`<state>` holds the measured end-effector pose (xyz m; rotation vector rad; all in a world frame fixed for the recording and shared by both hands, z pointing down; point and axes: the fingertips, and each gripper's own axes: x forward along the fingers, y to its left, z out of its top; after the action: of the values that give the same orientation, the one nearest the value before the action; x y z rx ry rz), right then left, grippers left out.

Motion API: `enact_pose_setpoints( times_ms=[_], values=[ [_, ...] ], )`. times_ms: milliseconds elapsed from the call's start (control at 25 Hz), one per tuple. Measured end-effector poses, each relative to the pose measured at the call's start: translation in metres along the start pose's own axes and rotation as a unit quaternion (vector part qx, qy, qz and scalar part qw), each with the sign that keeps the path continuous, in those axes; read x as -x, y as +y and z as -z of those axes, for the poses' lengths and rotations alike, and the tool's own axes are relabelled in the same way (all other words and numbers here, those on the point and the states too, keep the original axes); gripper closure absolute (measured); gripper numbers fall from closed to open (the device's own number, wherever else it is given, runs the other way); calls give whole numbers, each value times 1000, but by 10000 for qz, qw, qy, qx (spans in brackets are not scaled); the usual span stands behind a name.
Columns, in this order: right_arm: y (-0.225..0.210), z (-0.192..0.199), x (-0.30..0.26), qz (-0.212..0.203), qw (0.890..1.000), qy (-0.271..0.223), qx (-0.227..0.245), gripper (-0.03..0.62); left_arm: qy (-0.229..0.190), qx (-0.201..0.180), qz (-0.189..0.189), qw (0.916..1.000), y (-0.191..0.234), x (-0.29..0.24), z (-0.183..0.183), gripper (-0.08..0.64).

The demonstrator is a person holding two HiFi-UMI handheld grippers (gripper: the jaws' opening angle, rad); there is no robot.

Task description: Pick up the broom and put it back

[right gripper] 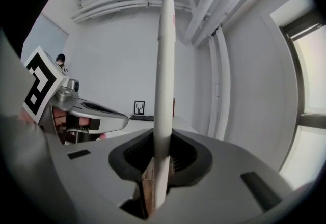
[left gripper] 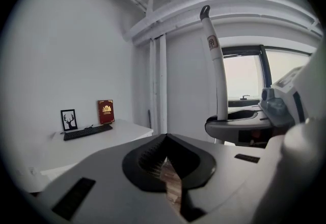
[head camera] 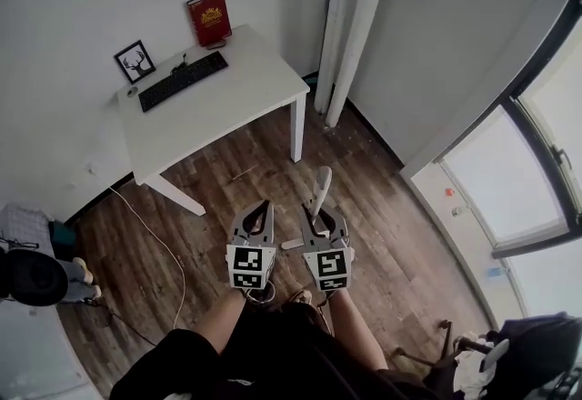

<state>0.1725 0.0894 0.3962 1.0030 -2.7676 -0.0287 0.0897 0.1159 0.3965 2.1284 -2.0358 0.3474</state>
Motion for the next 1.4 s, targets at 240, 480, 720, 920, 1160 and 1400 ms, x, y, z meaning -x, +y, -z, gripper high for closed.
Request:
enact_pose_setpoints(
  times_ms=[240, 480, 720, 920, 1160, 1400],
  values=[
    [-21, 38, -10, 236, 9990, 350, -143, 506, 172, -12, 221, 9996, 3, -39, 16, 562],
    [-35, 53, -46, 362, 9981, 475, -130, 506, 389, -17, 502, 9980, 16, -73, 29, 562],
    [-50, 80, -88, 343, 9965, 754, -71, 506, 513, -208, 523, 9971, 44, -106, 38, 563],
    [-62, 107, -122, 384, 9932, 1080, -193, 506, 678, -36, 617, 9958, 62, -135, 57, 563],
    [-67, 141, -162, 259, 9887, 1456, -239, 506, 762, 323, 473, 9954, 88, -175, 78, 561],
    [-67, 168, -212, 124, 9843, 1742, -239, 506, 913, 385, 387, 9943, 124, -202, 99, 562]
  ],
)
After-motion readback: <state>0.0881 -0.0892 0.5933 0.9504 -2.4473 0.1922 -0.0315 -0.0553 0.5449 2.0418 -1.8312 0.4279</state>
